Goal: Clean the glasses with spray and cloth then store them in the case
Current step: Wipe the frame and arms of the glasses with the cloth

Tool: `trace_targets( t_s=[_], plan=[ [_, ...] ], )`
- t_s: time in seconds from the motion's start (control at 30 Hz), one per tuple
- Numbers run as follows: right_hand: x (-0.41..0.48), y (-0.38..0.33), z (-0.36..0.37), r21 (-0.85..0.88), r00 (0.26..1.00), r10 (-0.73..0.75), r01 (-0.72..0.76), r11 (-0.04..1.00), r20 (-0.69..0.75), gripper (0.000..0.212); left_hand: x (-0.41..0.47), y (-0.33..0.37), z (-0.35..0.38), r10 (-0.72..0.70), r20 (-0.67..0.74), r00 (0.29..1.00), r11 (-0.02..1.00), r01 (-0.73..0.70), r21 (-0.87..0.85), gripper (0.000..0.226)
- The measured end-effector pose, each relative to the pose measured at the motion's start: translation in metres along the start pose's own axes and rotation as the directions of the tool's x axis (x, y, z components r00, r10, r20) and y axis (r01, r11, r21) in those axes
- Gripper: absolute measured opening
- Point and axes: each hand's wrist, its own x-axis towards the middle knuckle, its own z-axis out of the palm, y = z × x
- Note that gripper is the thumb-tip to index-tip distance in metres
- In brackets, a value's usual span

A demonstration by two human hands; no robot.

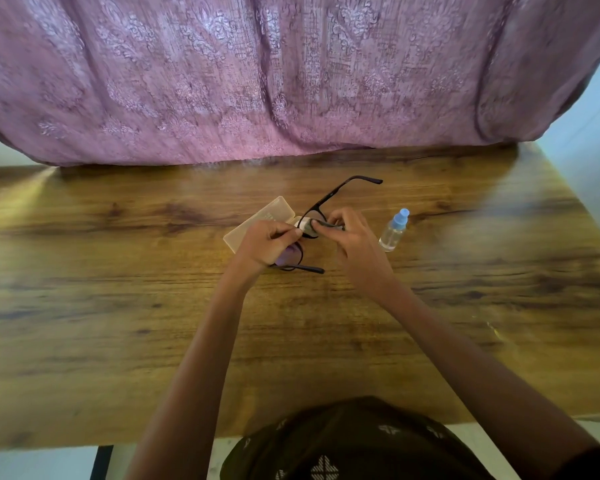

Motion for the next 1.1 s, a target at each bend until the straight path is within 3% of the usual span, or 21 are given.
trace_targets(
  t_s=[0.13, 0.37, 0.53, 0.77, 0.97, 1.1],
  plan=[
    [0.0052, 0.0022, -0.0004, -0.039, 0.999, 0.035, -0.036, 0.999, -0.024, 0.041, 0.0011, 0.0015, 0.0013, -0.013, 0.014, 1.000, 1.000, 0.014, -0.013, 0.019],
    [0.0011, -0.0043, 0.0029, -0.062, 0.998, -0.051, 0.053, 0.997, 0.035, 0.040, 0.0009, 0.0026, 0.0013, -0.013, 0.012, 1.000, 1.000, 0.014, -0.007, 0.016],
    [0.0069, 0.0014, -0.0002, -0.107, 1.000, 0.028, -0.029, 0.994, -0.009, 0.039, -0.0010, 0.0037, 0.0026, -0.017, 0.020, 1.000, 1.000, 0.017, -0.003, 0.017],
    [0.0022, -0.0032, 0.0059, -0.044, 0.998, -0.051, 0.053, 0.998, 0.042, 0.042, 0.0004, 0.0060, 0.0030, -0.008, 0.022, 1.000, 0.999, 0.007, 0.032, 0.017],
    [0.0081, 0.0006, 0.0015, -0.080, 0.999, 0.021, -0.024, 0.997, -0.030, 0.039, -0.0019, 0.0033, 0.0045, -0.017, 0.014, 1.000, 1.000, 0.018, -0.017, 0.017],
    [0.0064, -0.0050, 0.0048, 0.026, 1.000, 0.004, -0.003, 1.000, -0.017, 0.041, -0.0022, 0.0043, 0.0059, -0.038, -0.005, 0.999, 0.998, 0.037, -0.052, 0.021]
  ],
)
